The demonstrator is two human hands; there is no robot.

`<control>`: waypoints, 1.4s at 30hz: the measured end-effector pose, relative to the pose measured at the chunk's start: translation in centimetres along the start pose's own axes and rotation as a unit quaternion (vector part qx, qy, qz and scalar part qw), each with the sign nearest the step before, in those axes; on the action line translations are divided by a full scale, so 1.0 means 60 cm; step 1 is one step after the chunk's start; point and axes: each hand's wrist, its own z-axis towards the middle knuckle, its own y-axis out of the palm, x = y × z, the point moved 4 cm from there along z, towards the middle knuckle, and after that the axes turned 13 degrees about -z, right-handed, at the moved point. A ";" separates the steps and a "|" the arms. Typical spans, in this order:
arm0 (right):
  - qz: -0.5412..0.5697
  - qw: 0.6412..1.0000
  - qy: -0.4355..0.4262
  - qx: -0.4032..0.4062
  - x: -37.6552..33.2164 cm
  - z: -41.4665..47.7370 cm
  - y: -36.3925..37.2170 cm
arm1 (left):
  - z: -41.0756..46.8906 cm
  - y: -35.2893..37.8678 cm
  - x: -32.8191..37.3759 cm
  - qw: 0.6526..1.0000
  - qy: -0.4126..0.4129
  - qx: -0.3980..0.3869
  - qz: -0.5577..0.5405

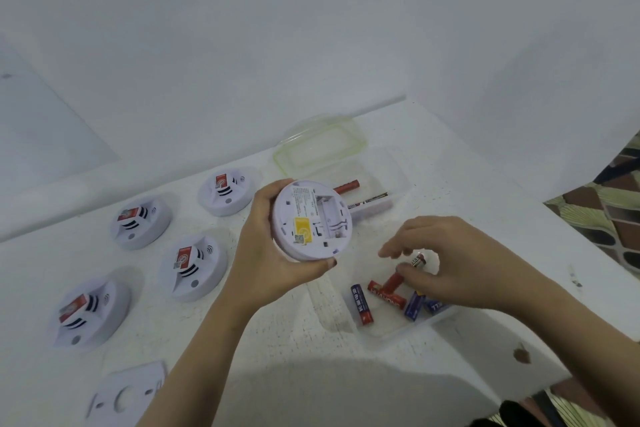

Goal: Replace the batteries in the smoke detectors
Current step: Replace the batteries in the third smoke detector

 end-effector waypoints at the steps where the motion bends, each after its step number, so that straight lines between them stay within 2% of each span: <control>1: 0.005 1.000 -0.001 -0.002 0.002 0.006 -0.004 | 0.001 -0.003 -0.002 1.000 0.000 0.004 -0.001; 6: 0.023 0.998 0.017 0.050 0.025 0.076 -0.025 | 0.010 -0.013 -0.010 1.000 0.007 0.017 -0.004; 9: -0.063 0.997 0.047 0.000 0.045 0.137 -0.018 | 0.015 -0.014 -0.014 1.000 0.004 0.030 -0.008; 15: -0.191 0.975 0.054 -0.100 0.052 0.222 0.014 | 0.032 -0.008 -0.020 0.998 -0.009 0.063 -0.020; 24: -0.271 0.953 0.077 -0.112 0.057 0.246 0.042 | 0.039 -0.020 -0.033 0.995 -0.011 0.097 -0.014; 26: -0.243 0.959 0.082 -0.121 0.060 0.244 0.039 | 0.040 -0.022 -0.032 0.995 -0.010 0.097 -0.009; 28: -0.162 0.976 0.092 -0.115 0.062 0.239 0.028 | 0.040 -0.023 -0.032 0.995 -0.007 0.096 0.002; 32: 0.044 0.995 0.080 -0.032 0.049 0.222 -0.006 | 0.037 -0.021 -0.029 0.996 -0.004 0.093 0.012; 35: 0.146 0.985 0.077 0.055 0.034 0.205 -0.029 | 0.040 -0.018 -0.026 0.996 0.003 0.089 0.022; 39: 0.299 0.938 0.086 0.152 0.015 0.179 -0.055 | 0.043 -0.013 -0.013 0.995 0.024 0.079 0.056; 42: 0.294 0.937 0.052 0.181 -0.005 0.166 -0.066 | 0.043 -0.007 0.002 0.993 0.044 0.075 0.085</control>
